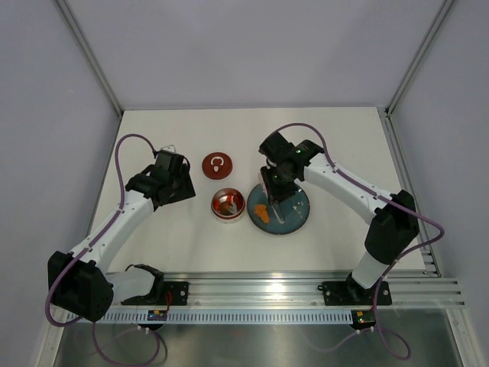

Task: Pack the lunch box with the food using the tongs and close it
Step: Pick up the fake food from the plate.

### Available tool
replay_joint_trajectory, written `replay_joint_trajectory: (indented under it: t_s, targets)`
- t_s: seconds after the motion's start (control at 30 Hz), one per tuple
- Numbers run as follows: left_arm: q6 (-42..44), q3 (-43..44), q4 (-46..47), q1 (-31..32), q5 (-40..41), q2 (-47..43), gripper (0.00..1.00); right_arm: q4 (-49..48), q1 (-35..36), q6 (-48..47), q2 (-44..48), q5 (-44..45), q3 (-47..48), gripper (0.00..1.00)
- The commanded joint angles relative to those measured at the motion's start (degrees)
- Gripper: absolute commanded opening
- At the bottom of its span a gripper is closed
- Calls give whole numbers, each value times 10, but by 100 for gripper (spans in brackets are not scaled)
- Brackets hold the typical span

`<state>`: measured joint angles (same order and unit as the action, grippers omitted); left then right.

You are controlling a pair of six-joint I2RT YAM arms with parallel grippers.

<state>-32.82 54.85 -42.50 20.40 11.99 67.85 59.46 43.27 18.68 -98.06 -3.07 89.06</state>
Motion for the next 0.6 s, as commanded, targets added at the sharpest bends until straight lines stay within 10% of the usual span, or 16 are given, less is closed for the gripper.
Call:
replay_joint_trajectory:
  t_s: [0.0,0.57]
  targets:
    - [3,18,15,-2,1,-4,57,0,-35,3,43,13,-54,36]
    - [-1,10,19,-2,-9,-9,57,-66,-64,3,30,-16,-205,40]
